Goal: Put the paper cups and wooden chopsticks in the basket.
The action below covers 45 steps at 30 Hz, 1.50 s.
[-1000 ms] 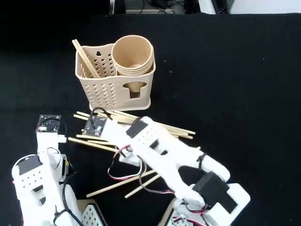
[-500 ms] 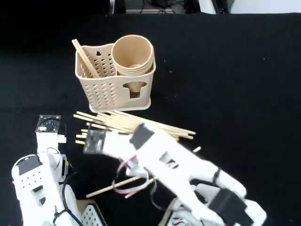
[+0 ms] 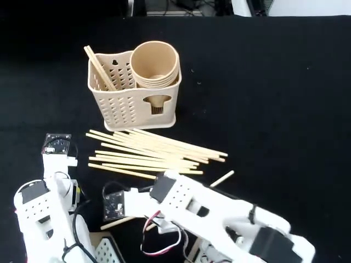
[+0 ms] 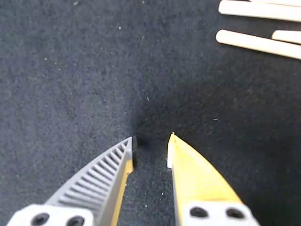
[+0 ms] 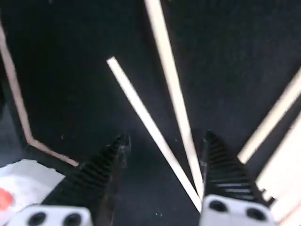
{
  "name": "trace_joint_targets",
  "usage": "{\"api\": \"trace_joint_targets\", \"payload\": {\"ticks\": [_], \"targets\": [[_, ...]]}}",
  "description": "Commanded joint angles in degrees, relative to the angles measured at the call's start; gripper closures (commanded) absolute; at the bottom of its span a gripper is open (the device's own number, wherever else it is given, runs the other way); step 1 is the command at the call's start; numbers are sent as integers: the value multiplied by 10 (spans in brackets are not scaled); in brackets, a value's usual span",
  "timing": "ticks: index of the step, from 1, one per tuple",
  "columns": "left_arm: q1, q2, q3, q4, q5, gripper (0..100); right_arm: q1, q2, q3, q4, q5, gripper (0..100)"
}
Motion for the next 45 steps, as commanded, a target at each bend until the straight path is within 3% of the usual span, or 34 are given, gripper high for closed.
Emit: {"api": "trace_joint_targets", "payload": {"ticks": [1,8,16,25,33,45], "targets": [[0,-4,-2,-7,3,859,9,42,0,-55,2,712],[0,-4,-2,-7,3,859,9,112,-22,-89,-3,721],[0,-4,-2,-7,3,859,10,111,-46,-87,-4,985],[0,-4,-2,-7,3,859,11,111,-108,-87,-4,986],[0,-4,-2,-7,3,859,101,117,-219,-92,-4,986],[0,-4,-2,-7,3,859,134,157,-247,-120,-48,986]]}}
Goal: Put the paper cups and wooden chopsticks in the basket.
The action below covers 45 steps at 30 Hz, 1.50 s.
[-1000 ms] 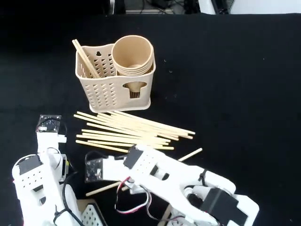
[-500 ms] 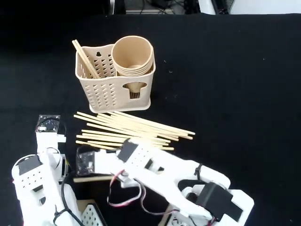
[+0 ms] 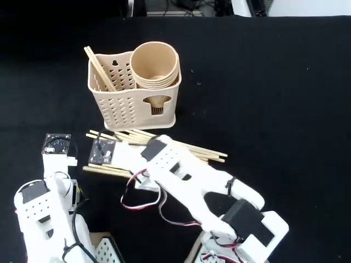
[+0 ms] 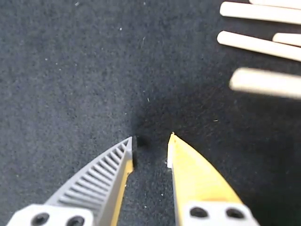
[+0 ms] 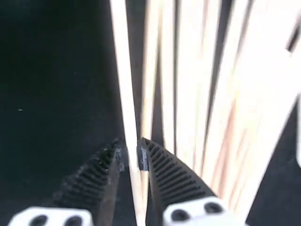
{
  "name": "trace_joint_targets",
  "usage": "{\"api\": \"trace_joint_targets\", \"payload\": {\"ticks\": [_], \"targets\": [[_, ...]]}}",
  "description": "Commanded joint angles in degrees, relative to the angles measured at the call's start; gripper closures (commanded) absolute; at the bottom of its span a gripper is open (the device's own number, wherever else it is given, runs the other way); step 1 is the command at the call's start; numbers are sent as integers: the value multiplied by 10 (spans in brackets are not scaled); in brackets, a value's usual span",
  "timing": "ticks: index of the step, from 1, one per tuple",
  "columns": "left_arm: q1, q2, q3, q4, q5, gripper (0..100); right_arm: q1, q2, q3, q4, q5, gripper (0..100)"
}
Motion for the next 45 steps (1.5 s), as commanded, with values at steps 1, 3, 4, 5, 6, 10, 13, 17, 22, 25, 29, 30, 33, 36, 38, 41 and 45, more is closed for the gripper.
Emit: {"api": "trace_joint_targets", "payload": {"ticks": [1,3,4,5,6,10,13,17,22,25,29,30,33,36,38,41,45], "targets": [[0,-4,-2,-7,2,859,15,-36,-45,-4,-21,986],[0,-4,-1,-7,2,859,16,-76,-54,9,-33,986],[0,-4,-1,-7,2,859,16,-100,-64,23,-37,986],[0,-4,-1,-7,2,859,16,-123,-75,40,-40,986],[0,-4,-1,-7,2,859,17,-145,-91,57,-44,986],[0,-4,-1,-7,2,859,21,-226,-167,116,-61,986],[0,-4,-1,-7,2,859,33,-259,-243,142,-78,986],[0,-4,-1,-7,2,859,36,-265,-367,177,-118,986],[0,-5,-1,-7,2,858,38,-264,-464,120,-193,986],[13,-4,0,-7,2,859,38,-255,-465,37,-221,986],[40,-8,6,-7,0,859,38,-234,-465,-77,-265,985],[40,-8,7,-8,0,859,38,-230,-465,-108,-271,985],[40,-8,7,-8,0,859,38,-209,-464,-195,-272,985],[42,-8,7,-8,0,859,40,-170,-465,-267,-268,985],[42,-8,7,-8,0,859,40,-143,-466,-309,-268,985],[43,-8,7,-8,0,859,40,-107,-468,-358,-268,985],[43,-8,7,-8,0,859,48,-66,-465,-401,-271,986]]}}
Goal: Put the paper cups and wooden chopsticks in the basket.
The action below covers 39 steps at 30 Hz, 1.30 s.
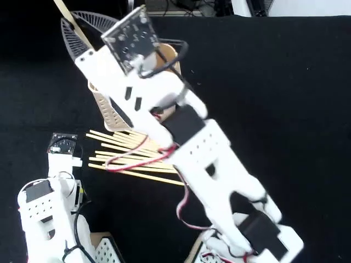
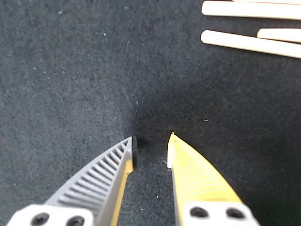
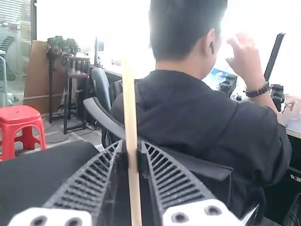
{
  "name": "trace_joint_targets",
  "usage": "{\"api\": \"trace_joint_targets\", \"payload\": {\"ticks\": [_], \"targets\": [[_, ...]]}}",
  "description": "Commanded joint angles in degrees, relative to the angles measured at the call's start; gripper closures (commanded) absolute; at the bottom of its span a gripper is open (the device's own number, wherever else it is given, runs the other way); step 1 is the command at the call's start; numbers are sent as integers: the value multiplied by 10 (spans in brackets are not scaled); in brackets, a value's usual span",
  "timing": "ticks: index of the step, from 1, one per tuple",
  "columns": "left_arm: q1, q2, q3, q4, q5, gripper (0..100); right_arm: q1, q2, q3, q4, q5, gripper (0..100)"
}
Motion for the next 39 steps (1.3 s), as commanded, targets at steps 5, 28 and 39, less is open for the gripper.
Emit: {"api": "trace_joint_targets", "payload": {"ticks": [5,28,39], "targets": [[11,-4,-1,-8,0,859,53,75,-28,-80,-5,986],[12,-4,0,-8,0,859,75,134,137,-76,-50,917],[12,-4,0,-8,0,859,63,-87,137,110,-46,900]]}}
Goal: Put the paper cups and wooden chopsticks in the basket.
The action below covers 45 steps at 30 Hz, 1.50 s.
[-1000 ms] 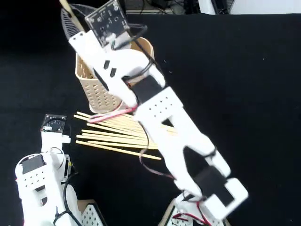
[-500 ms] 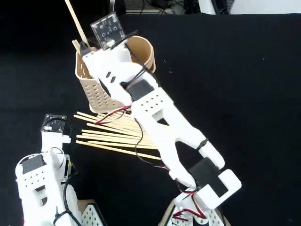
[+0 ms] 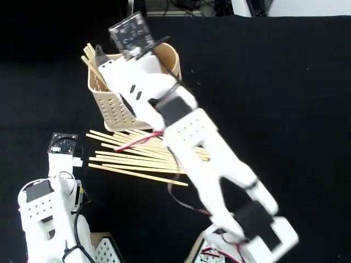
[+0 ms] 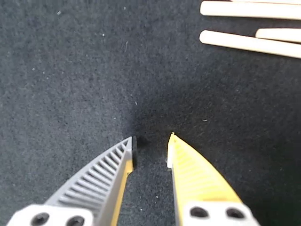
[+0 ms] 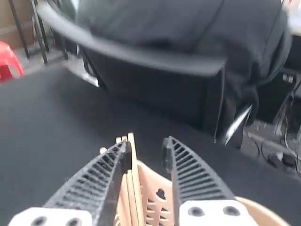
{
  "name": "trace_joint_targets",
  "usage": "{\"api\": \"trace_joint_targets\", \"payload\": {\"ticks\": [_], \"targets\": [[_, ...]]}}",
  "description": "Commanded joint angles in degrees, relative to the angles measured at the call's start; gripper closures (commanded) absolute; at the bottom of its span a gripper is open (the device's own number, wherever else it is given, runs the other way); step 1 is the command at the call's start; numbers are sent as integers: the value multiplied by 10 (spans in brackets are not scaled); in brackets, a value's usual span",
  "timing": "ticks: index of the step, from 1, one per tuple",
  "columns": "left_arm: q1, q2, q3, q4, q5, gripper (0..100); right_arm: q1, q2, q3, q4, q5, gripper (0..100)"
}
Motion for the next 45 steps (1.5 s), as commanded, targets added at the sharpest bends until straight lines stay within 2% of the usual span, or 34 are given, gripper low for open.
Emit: {"api": "trace_joint_targets", "payload": {"ticks": [1,5,7,12,15,20,25,29,38,45], "targets": [[10,-4,0,-8,0,859,-6,-120,-8,133,23,904],[10,-4,0,-8,0,859,-37,-189,0,335,105,899],[10,-4,0,-8,0,858,-39,-195,12,416,123,899],[10,-4,0,-8,0,858,-39,-195,120,501,132,898],[10,-4,0,-8,0,858,-39,-195,222,482,170,894],[10,-4,0,-8,0,858,-35,-195,390,376,210,795],[10,-4,0,-8,0,858,-36,-194,480,278,237,798],[10,-4,0,-8,0,858,-33,-160,487,267,244,796],[10,-4,0,-8,0,858,-14,15,401,270,244,773],[10,-4,0,-8,0,858,-14,71,378,273,244,776]]}}
